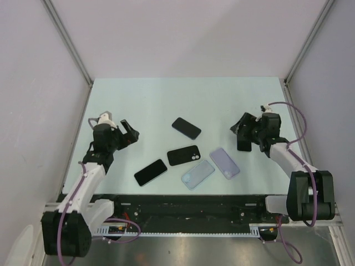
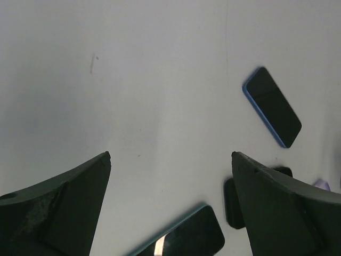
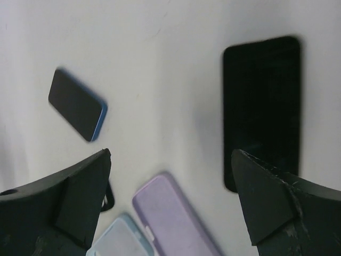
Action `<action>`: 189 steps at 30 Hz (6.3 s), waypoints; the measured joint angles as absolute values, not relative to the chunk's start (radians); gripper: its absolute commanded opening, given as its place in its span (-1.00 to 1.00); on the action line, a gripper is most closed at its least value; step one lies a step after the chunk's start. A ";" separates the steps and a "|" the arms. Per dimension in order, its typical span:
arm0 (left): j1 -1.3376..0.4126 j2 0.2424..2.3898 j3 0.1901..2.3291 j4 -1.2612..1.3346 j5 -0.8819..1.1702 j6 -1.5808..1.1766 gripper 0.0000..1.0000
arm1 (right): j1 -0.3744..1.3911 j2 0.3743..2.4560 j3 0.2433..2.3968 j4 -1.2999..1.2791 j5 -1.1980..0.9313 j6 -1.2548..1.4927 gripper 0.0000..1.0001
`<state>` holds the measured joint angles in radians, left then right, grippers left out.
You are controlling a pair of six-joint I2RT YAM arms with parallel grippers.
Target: Put the phone into the phone case
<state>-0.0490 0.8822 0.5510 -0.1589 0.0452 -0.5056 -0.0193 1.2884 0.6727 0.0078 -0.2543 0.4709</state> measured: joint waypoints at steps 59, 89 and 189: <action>-0.915 1.393 0.635 -0.194 0.278 -0.926 0.96 | 0.644 1.366 0.658 -0.164 -0.166 0.566 0.99; -0.849 1.520 0.700 -0.155 0.292 -0.917 0.60 | 0.648 1.362 0.582 -0.068 -0.175 0.613 1.00; -0.370 2.053 1.311 -0.064 0.437 -0.768 0.80 | 0.480 2.040 1.163 0.159 -0.547 0.662 0.22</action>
